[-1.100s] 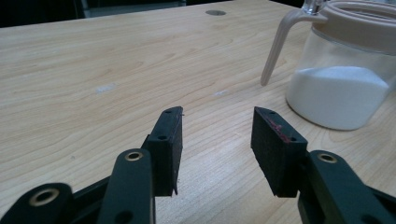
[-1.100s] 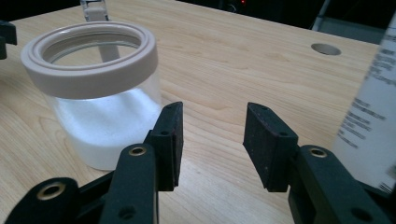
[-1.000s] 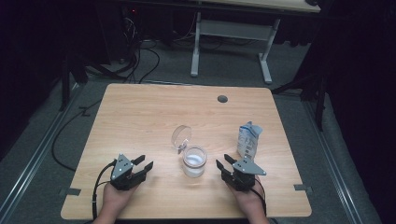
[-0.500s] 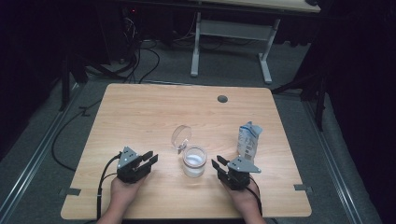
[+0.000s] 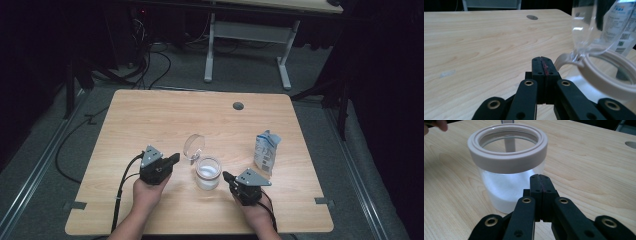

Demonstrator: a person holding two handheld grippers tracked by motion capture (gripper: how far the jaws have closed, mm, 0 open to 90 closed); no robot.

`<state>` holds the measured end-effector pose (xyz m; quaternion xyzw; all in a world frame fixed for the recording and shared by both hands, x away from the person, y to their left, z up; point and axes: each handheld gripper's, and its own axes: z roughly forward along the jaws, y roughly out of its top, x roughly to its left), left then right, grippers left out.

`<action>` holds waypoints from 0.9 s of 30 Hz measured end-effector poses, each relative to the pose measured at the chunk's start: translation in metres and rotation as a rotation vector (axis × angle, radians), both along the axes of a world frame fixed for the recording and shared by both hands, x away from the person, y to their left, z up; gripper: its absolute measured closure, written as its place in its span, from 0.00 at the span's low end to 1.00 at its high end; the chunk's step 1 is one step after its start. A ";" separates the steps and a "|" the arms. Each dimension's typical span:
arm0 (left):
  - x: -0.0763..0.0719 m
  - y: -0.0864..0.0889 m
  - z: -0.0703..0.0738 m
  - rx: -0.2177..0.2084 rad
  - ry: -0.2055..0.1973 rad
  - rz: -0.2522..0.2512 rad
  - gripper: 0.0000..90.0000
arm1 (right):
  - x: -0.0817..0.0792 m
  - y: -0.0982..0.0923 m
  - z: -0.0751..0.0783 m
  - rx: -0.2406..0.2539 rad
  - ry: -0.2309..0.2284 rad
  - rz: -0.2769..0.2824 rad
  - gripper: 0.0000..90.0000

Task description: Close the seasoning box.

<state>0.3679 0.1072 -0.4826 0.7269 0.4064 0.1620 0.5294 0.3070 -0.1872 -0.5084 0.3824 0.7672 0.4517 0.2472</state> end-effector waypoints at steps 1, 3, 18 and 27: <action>0.001 -0.002 0.002 -0.003 -0.003 -0.002 1.00 | 0.000 0.001 0.000 -0.001 -0.001 0.002 1.00; 0.002 -0.005 0.006 -0.011 -0.007 -0.007 1.00 | -0.001 0.002 -0.001 -0.003 -0.001 0.008 1.00; -0.006 -0.026 0.018 -0.018 -0.044 -0.061 1.00 | -0.003 0.005 -0.001 -0.007 -0.009 0.006 1.00; -0.009 -0.004 0.004 0.029 -0.036 -0.019 0.98 | -0.003 0.004 -0.001 -0.006 -0.008 0.006 1.00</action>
